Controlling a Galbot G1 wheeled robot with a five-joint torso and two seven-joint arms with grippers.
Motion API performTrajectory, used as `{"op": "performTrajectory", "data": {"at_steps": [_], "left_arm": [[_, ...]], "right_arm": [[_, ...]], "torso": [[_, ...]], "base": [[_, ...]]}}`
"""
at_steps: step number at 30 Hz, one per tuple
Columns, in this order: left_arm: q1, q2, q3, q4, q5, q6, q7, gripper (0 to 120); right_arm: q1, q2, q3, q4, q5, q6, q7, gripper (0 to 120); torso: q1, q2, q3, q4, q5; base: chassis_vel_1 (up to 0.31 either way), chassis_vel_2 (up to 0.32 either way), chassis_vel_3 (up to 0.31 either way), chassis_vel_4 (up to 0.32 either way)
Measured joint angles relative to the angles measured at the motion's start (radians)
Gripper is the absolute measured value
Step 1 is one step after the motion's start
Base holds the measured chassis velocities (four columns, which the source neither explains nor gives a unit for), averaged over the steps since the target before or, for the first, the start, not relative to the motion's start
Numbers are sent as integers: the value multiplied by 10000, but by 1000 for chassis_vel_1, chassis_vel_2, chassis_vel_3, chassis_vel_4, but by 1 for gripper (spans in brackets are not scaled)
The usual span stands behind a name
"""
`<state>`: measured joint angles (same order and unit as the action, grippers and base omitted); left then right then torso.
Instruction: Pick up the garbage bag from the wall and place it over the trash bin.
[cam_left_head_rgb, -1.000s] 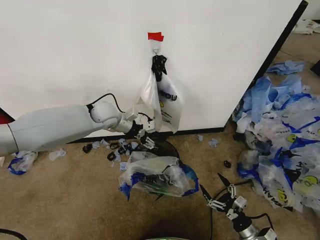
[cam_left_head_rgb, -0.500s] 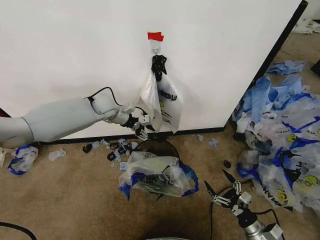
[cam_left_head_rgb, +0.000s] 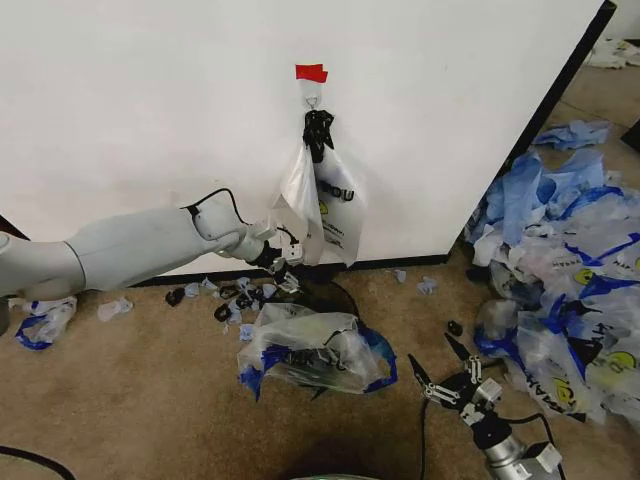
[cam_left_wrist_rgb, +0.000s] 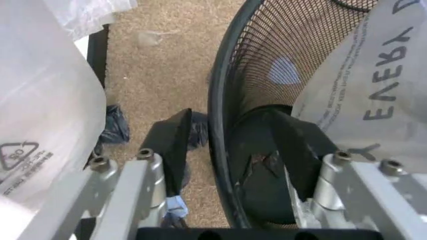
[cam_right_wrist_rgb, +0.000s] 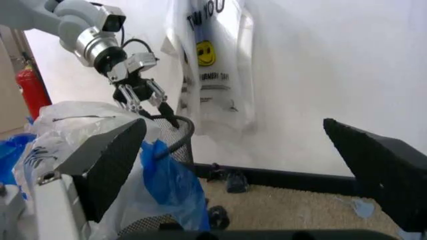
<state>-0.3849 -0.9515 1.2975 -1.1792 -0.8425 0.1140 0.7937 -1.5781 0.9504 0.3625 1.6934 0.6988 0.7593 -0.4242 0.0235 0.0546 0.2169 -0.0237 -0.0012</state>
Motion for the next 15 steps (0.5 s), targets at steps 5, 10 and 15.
{"op": "performTrajectory", "data": {"at_steps": [5, 10, 15], "left_arm": [[3, -149, 117, 158, -26, -2, 6, 39], [9, -302, 243, 309, -52, -2, 29, 32], [80, -590, 303, 526, -73, 6, 34, 21]], "right_arm": [[2, 79, 1, -42, -7, 44, -18, 98], [27, 125, 2, -51, -8, 67, -41, 98], [40, 169, 7, -50, -8, 88, -53, 98]], "torso": [[0, 0, 0, 1, 0], [0, 0, 0, 1, 0], [0, 0, 0, 0, 1]], "base": [[0, 0, 0, 0], [0, 0, 0, 0], [0, 0, 0, 0]]}}
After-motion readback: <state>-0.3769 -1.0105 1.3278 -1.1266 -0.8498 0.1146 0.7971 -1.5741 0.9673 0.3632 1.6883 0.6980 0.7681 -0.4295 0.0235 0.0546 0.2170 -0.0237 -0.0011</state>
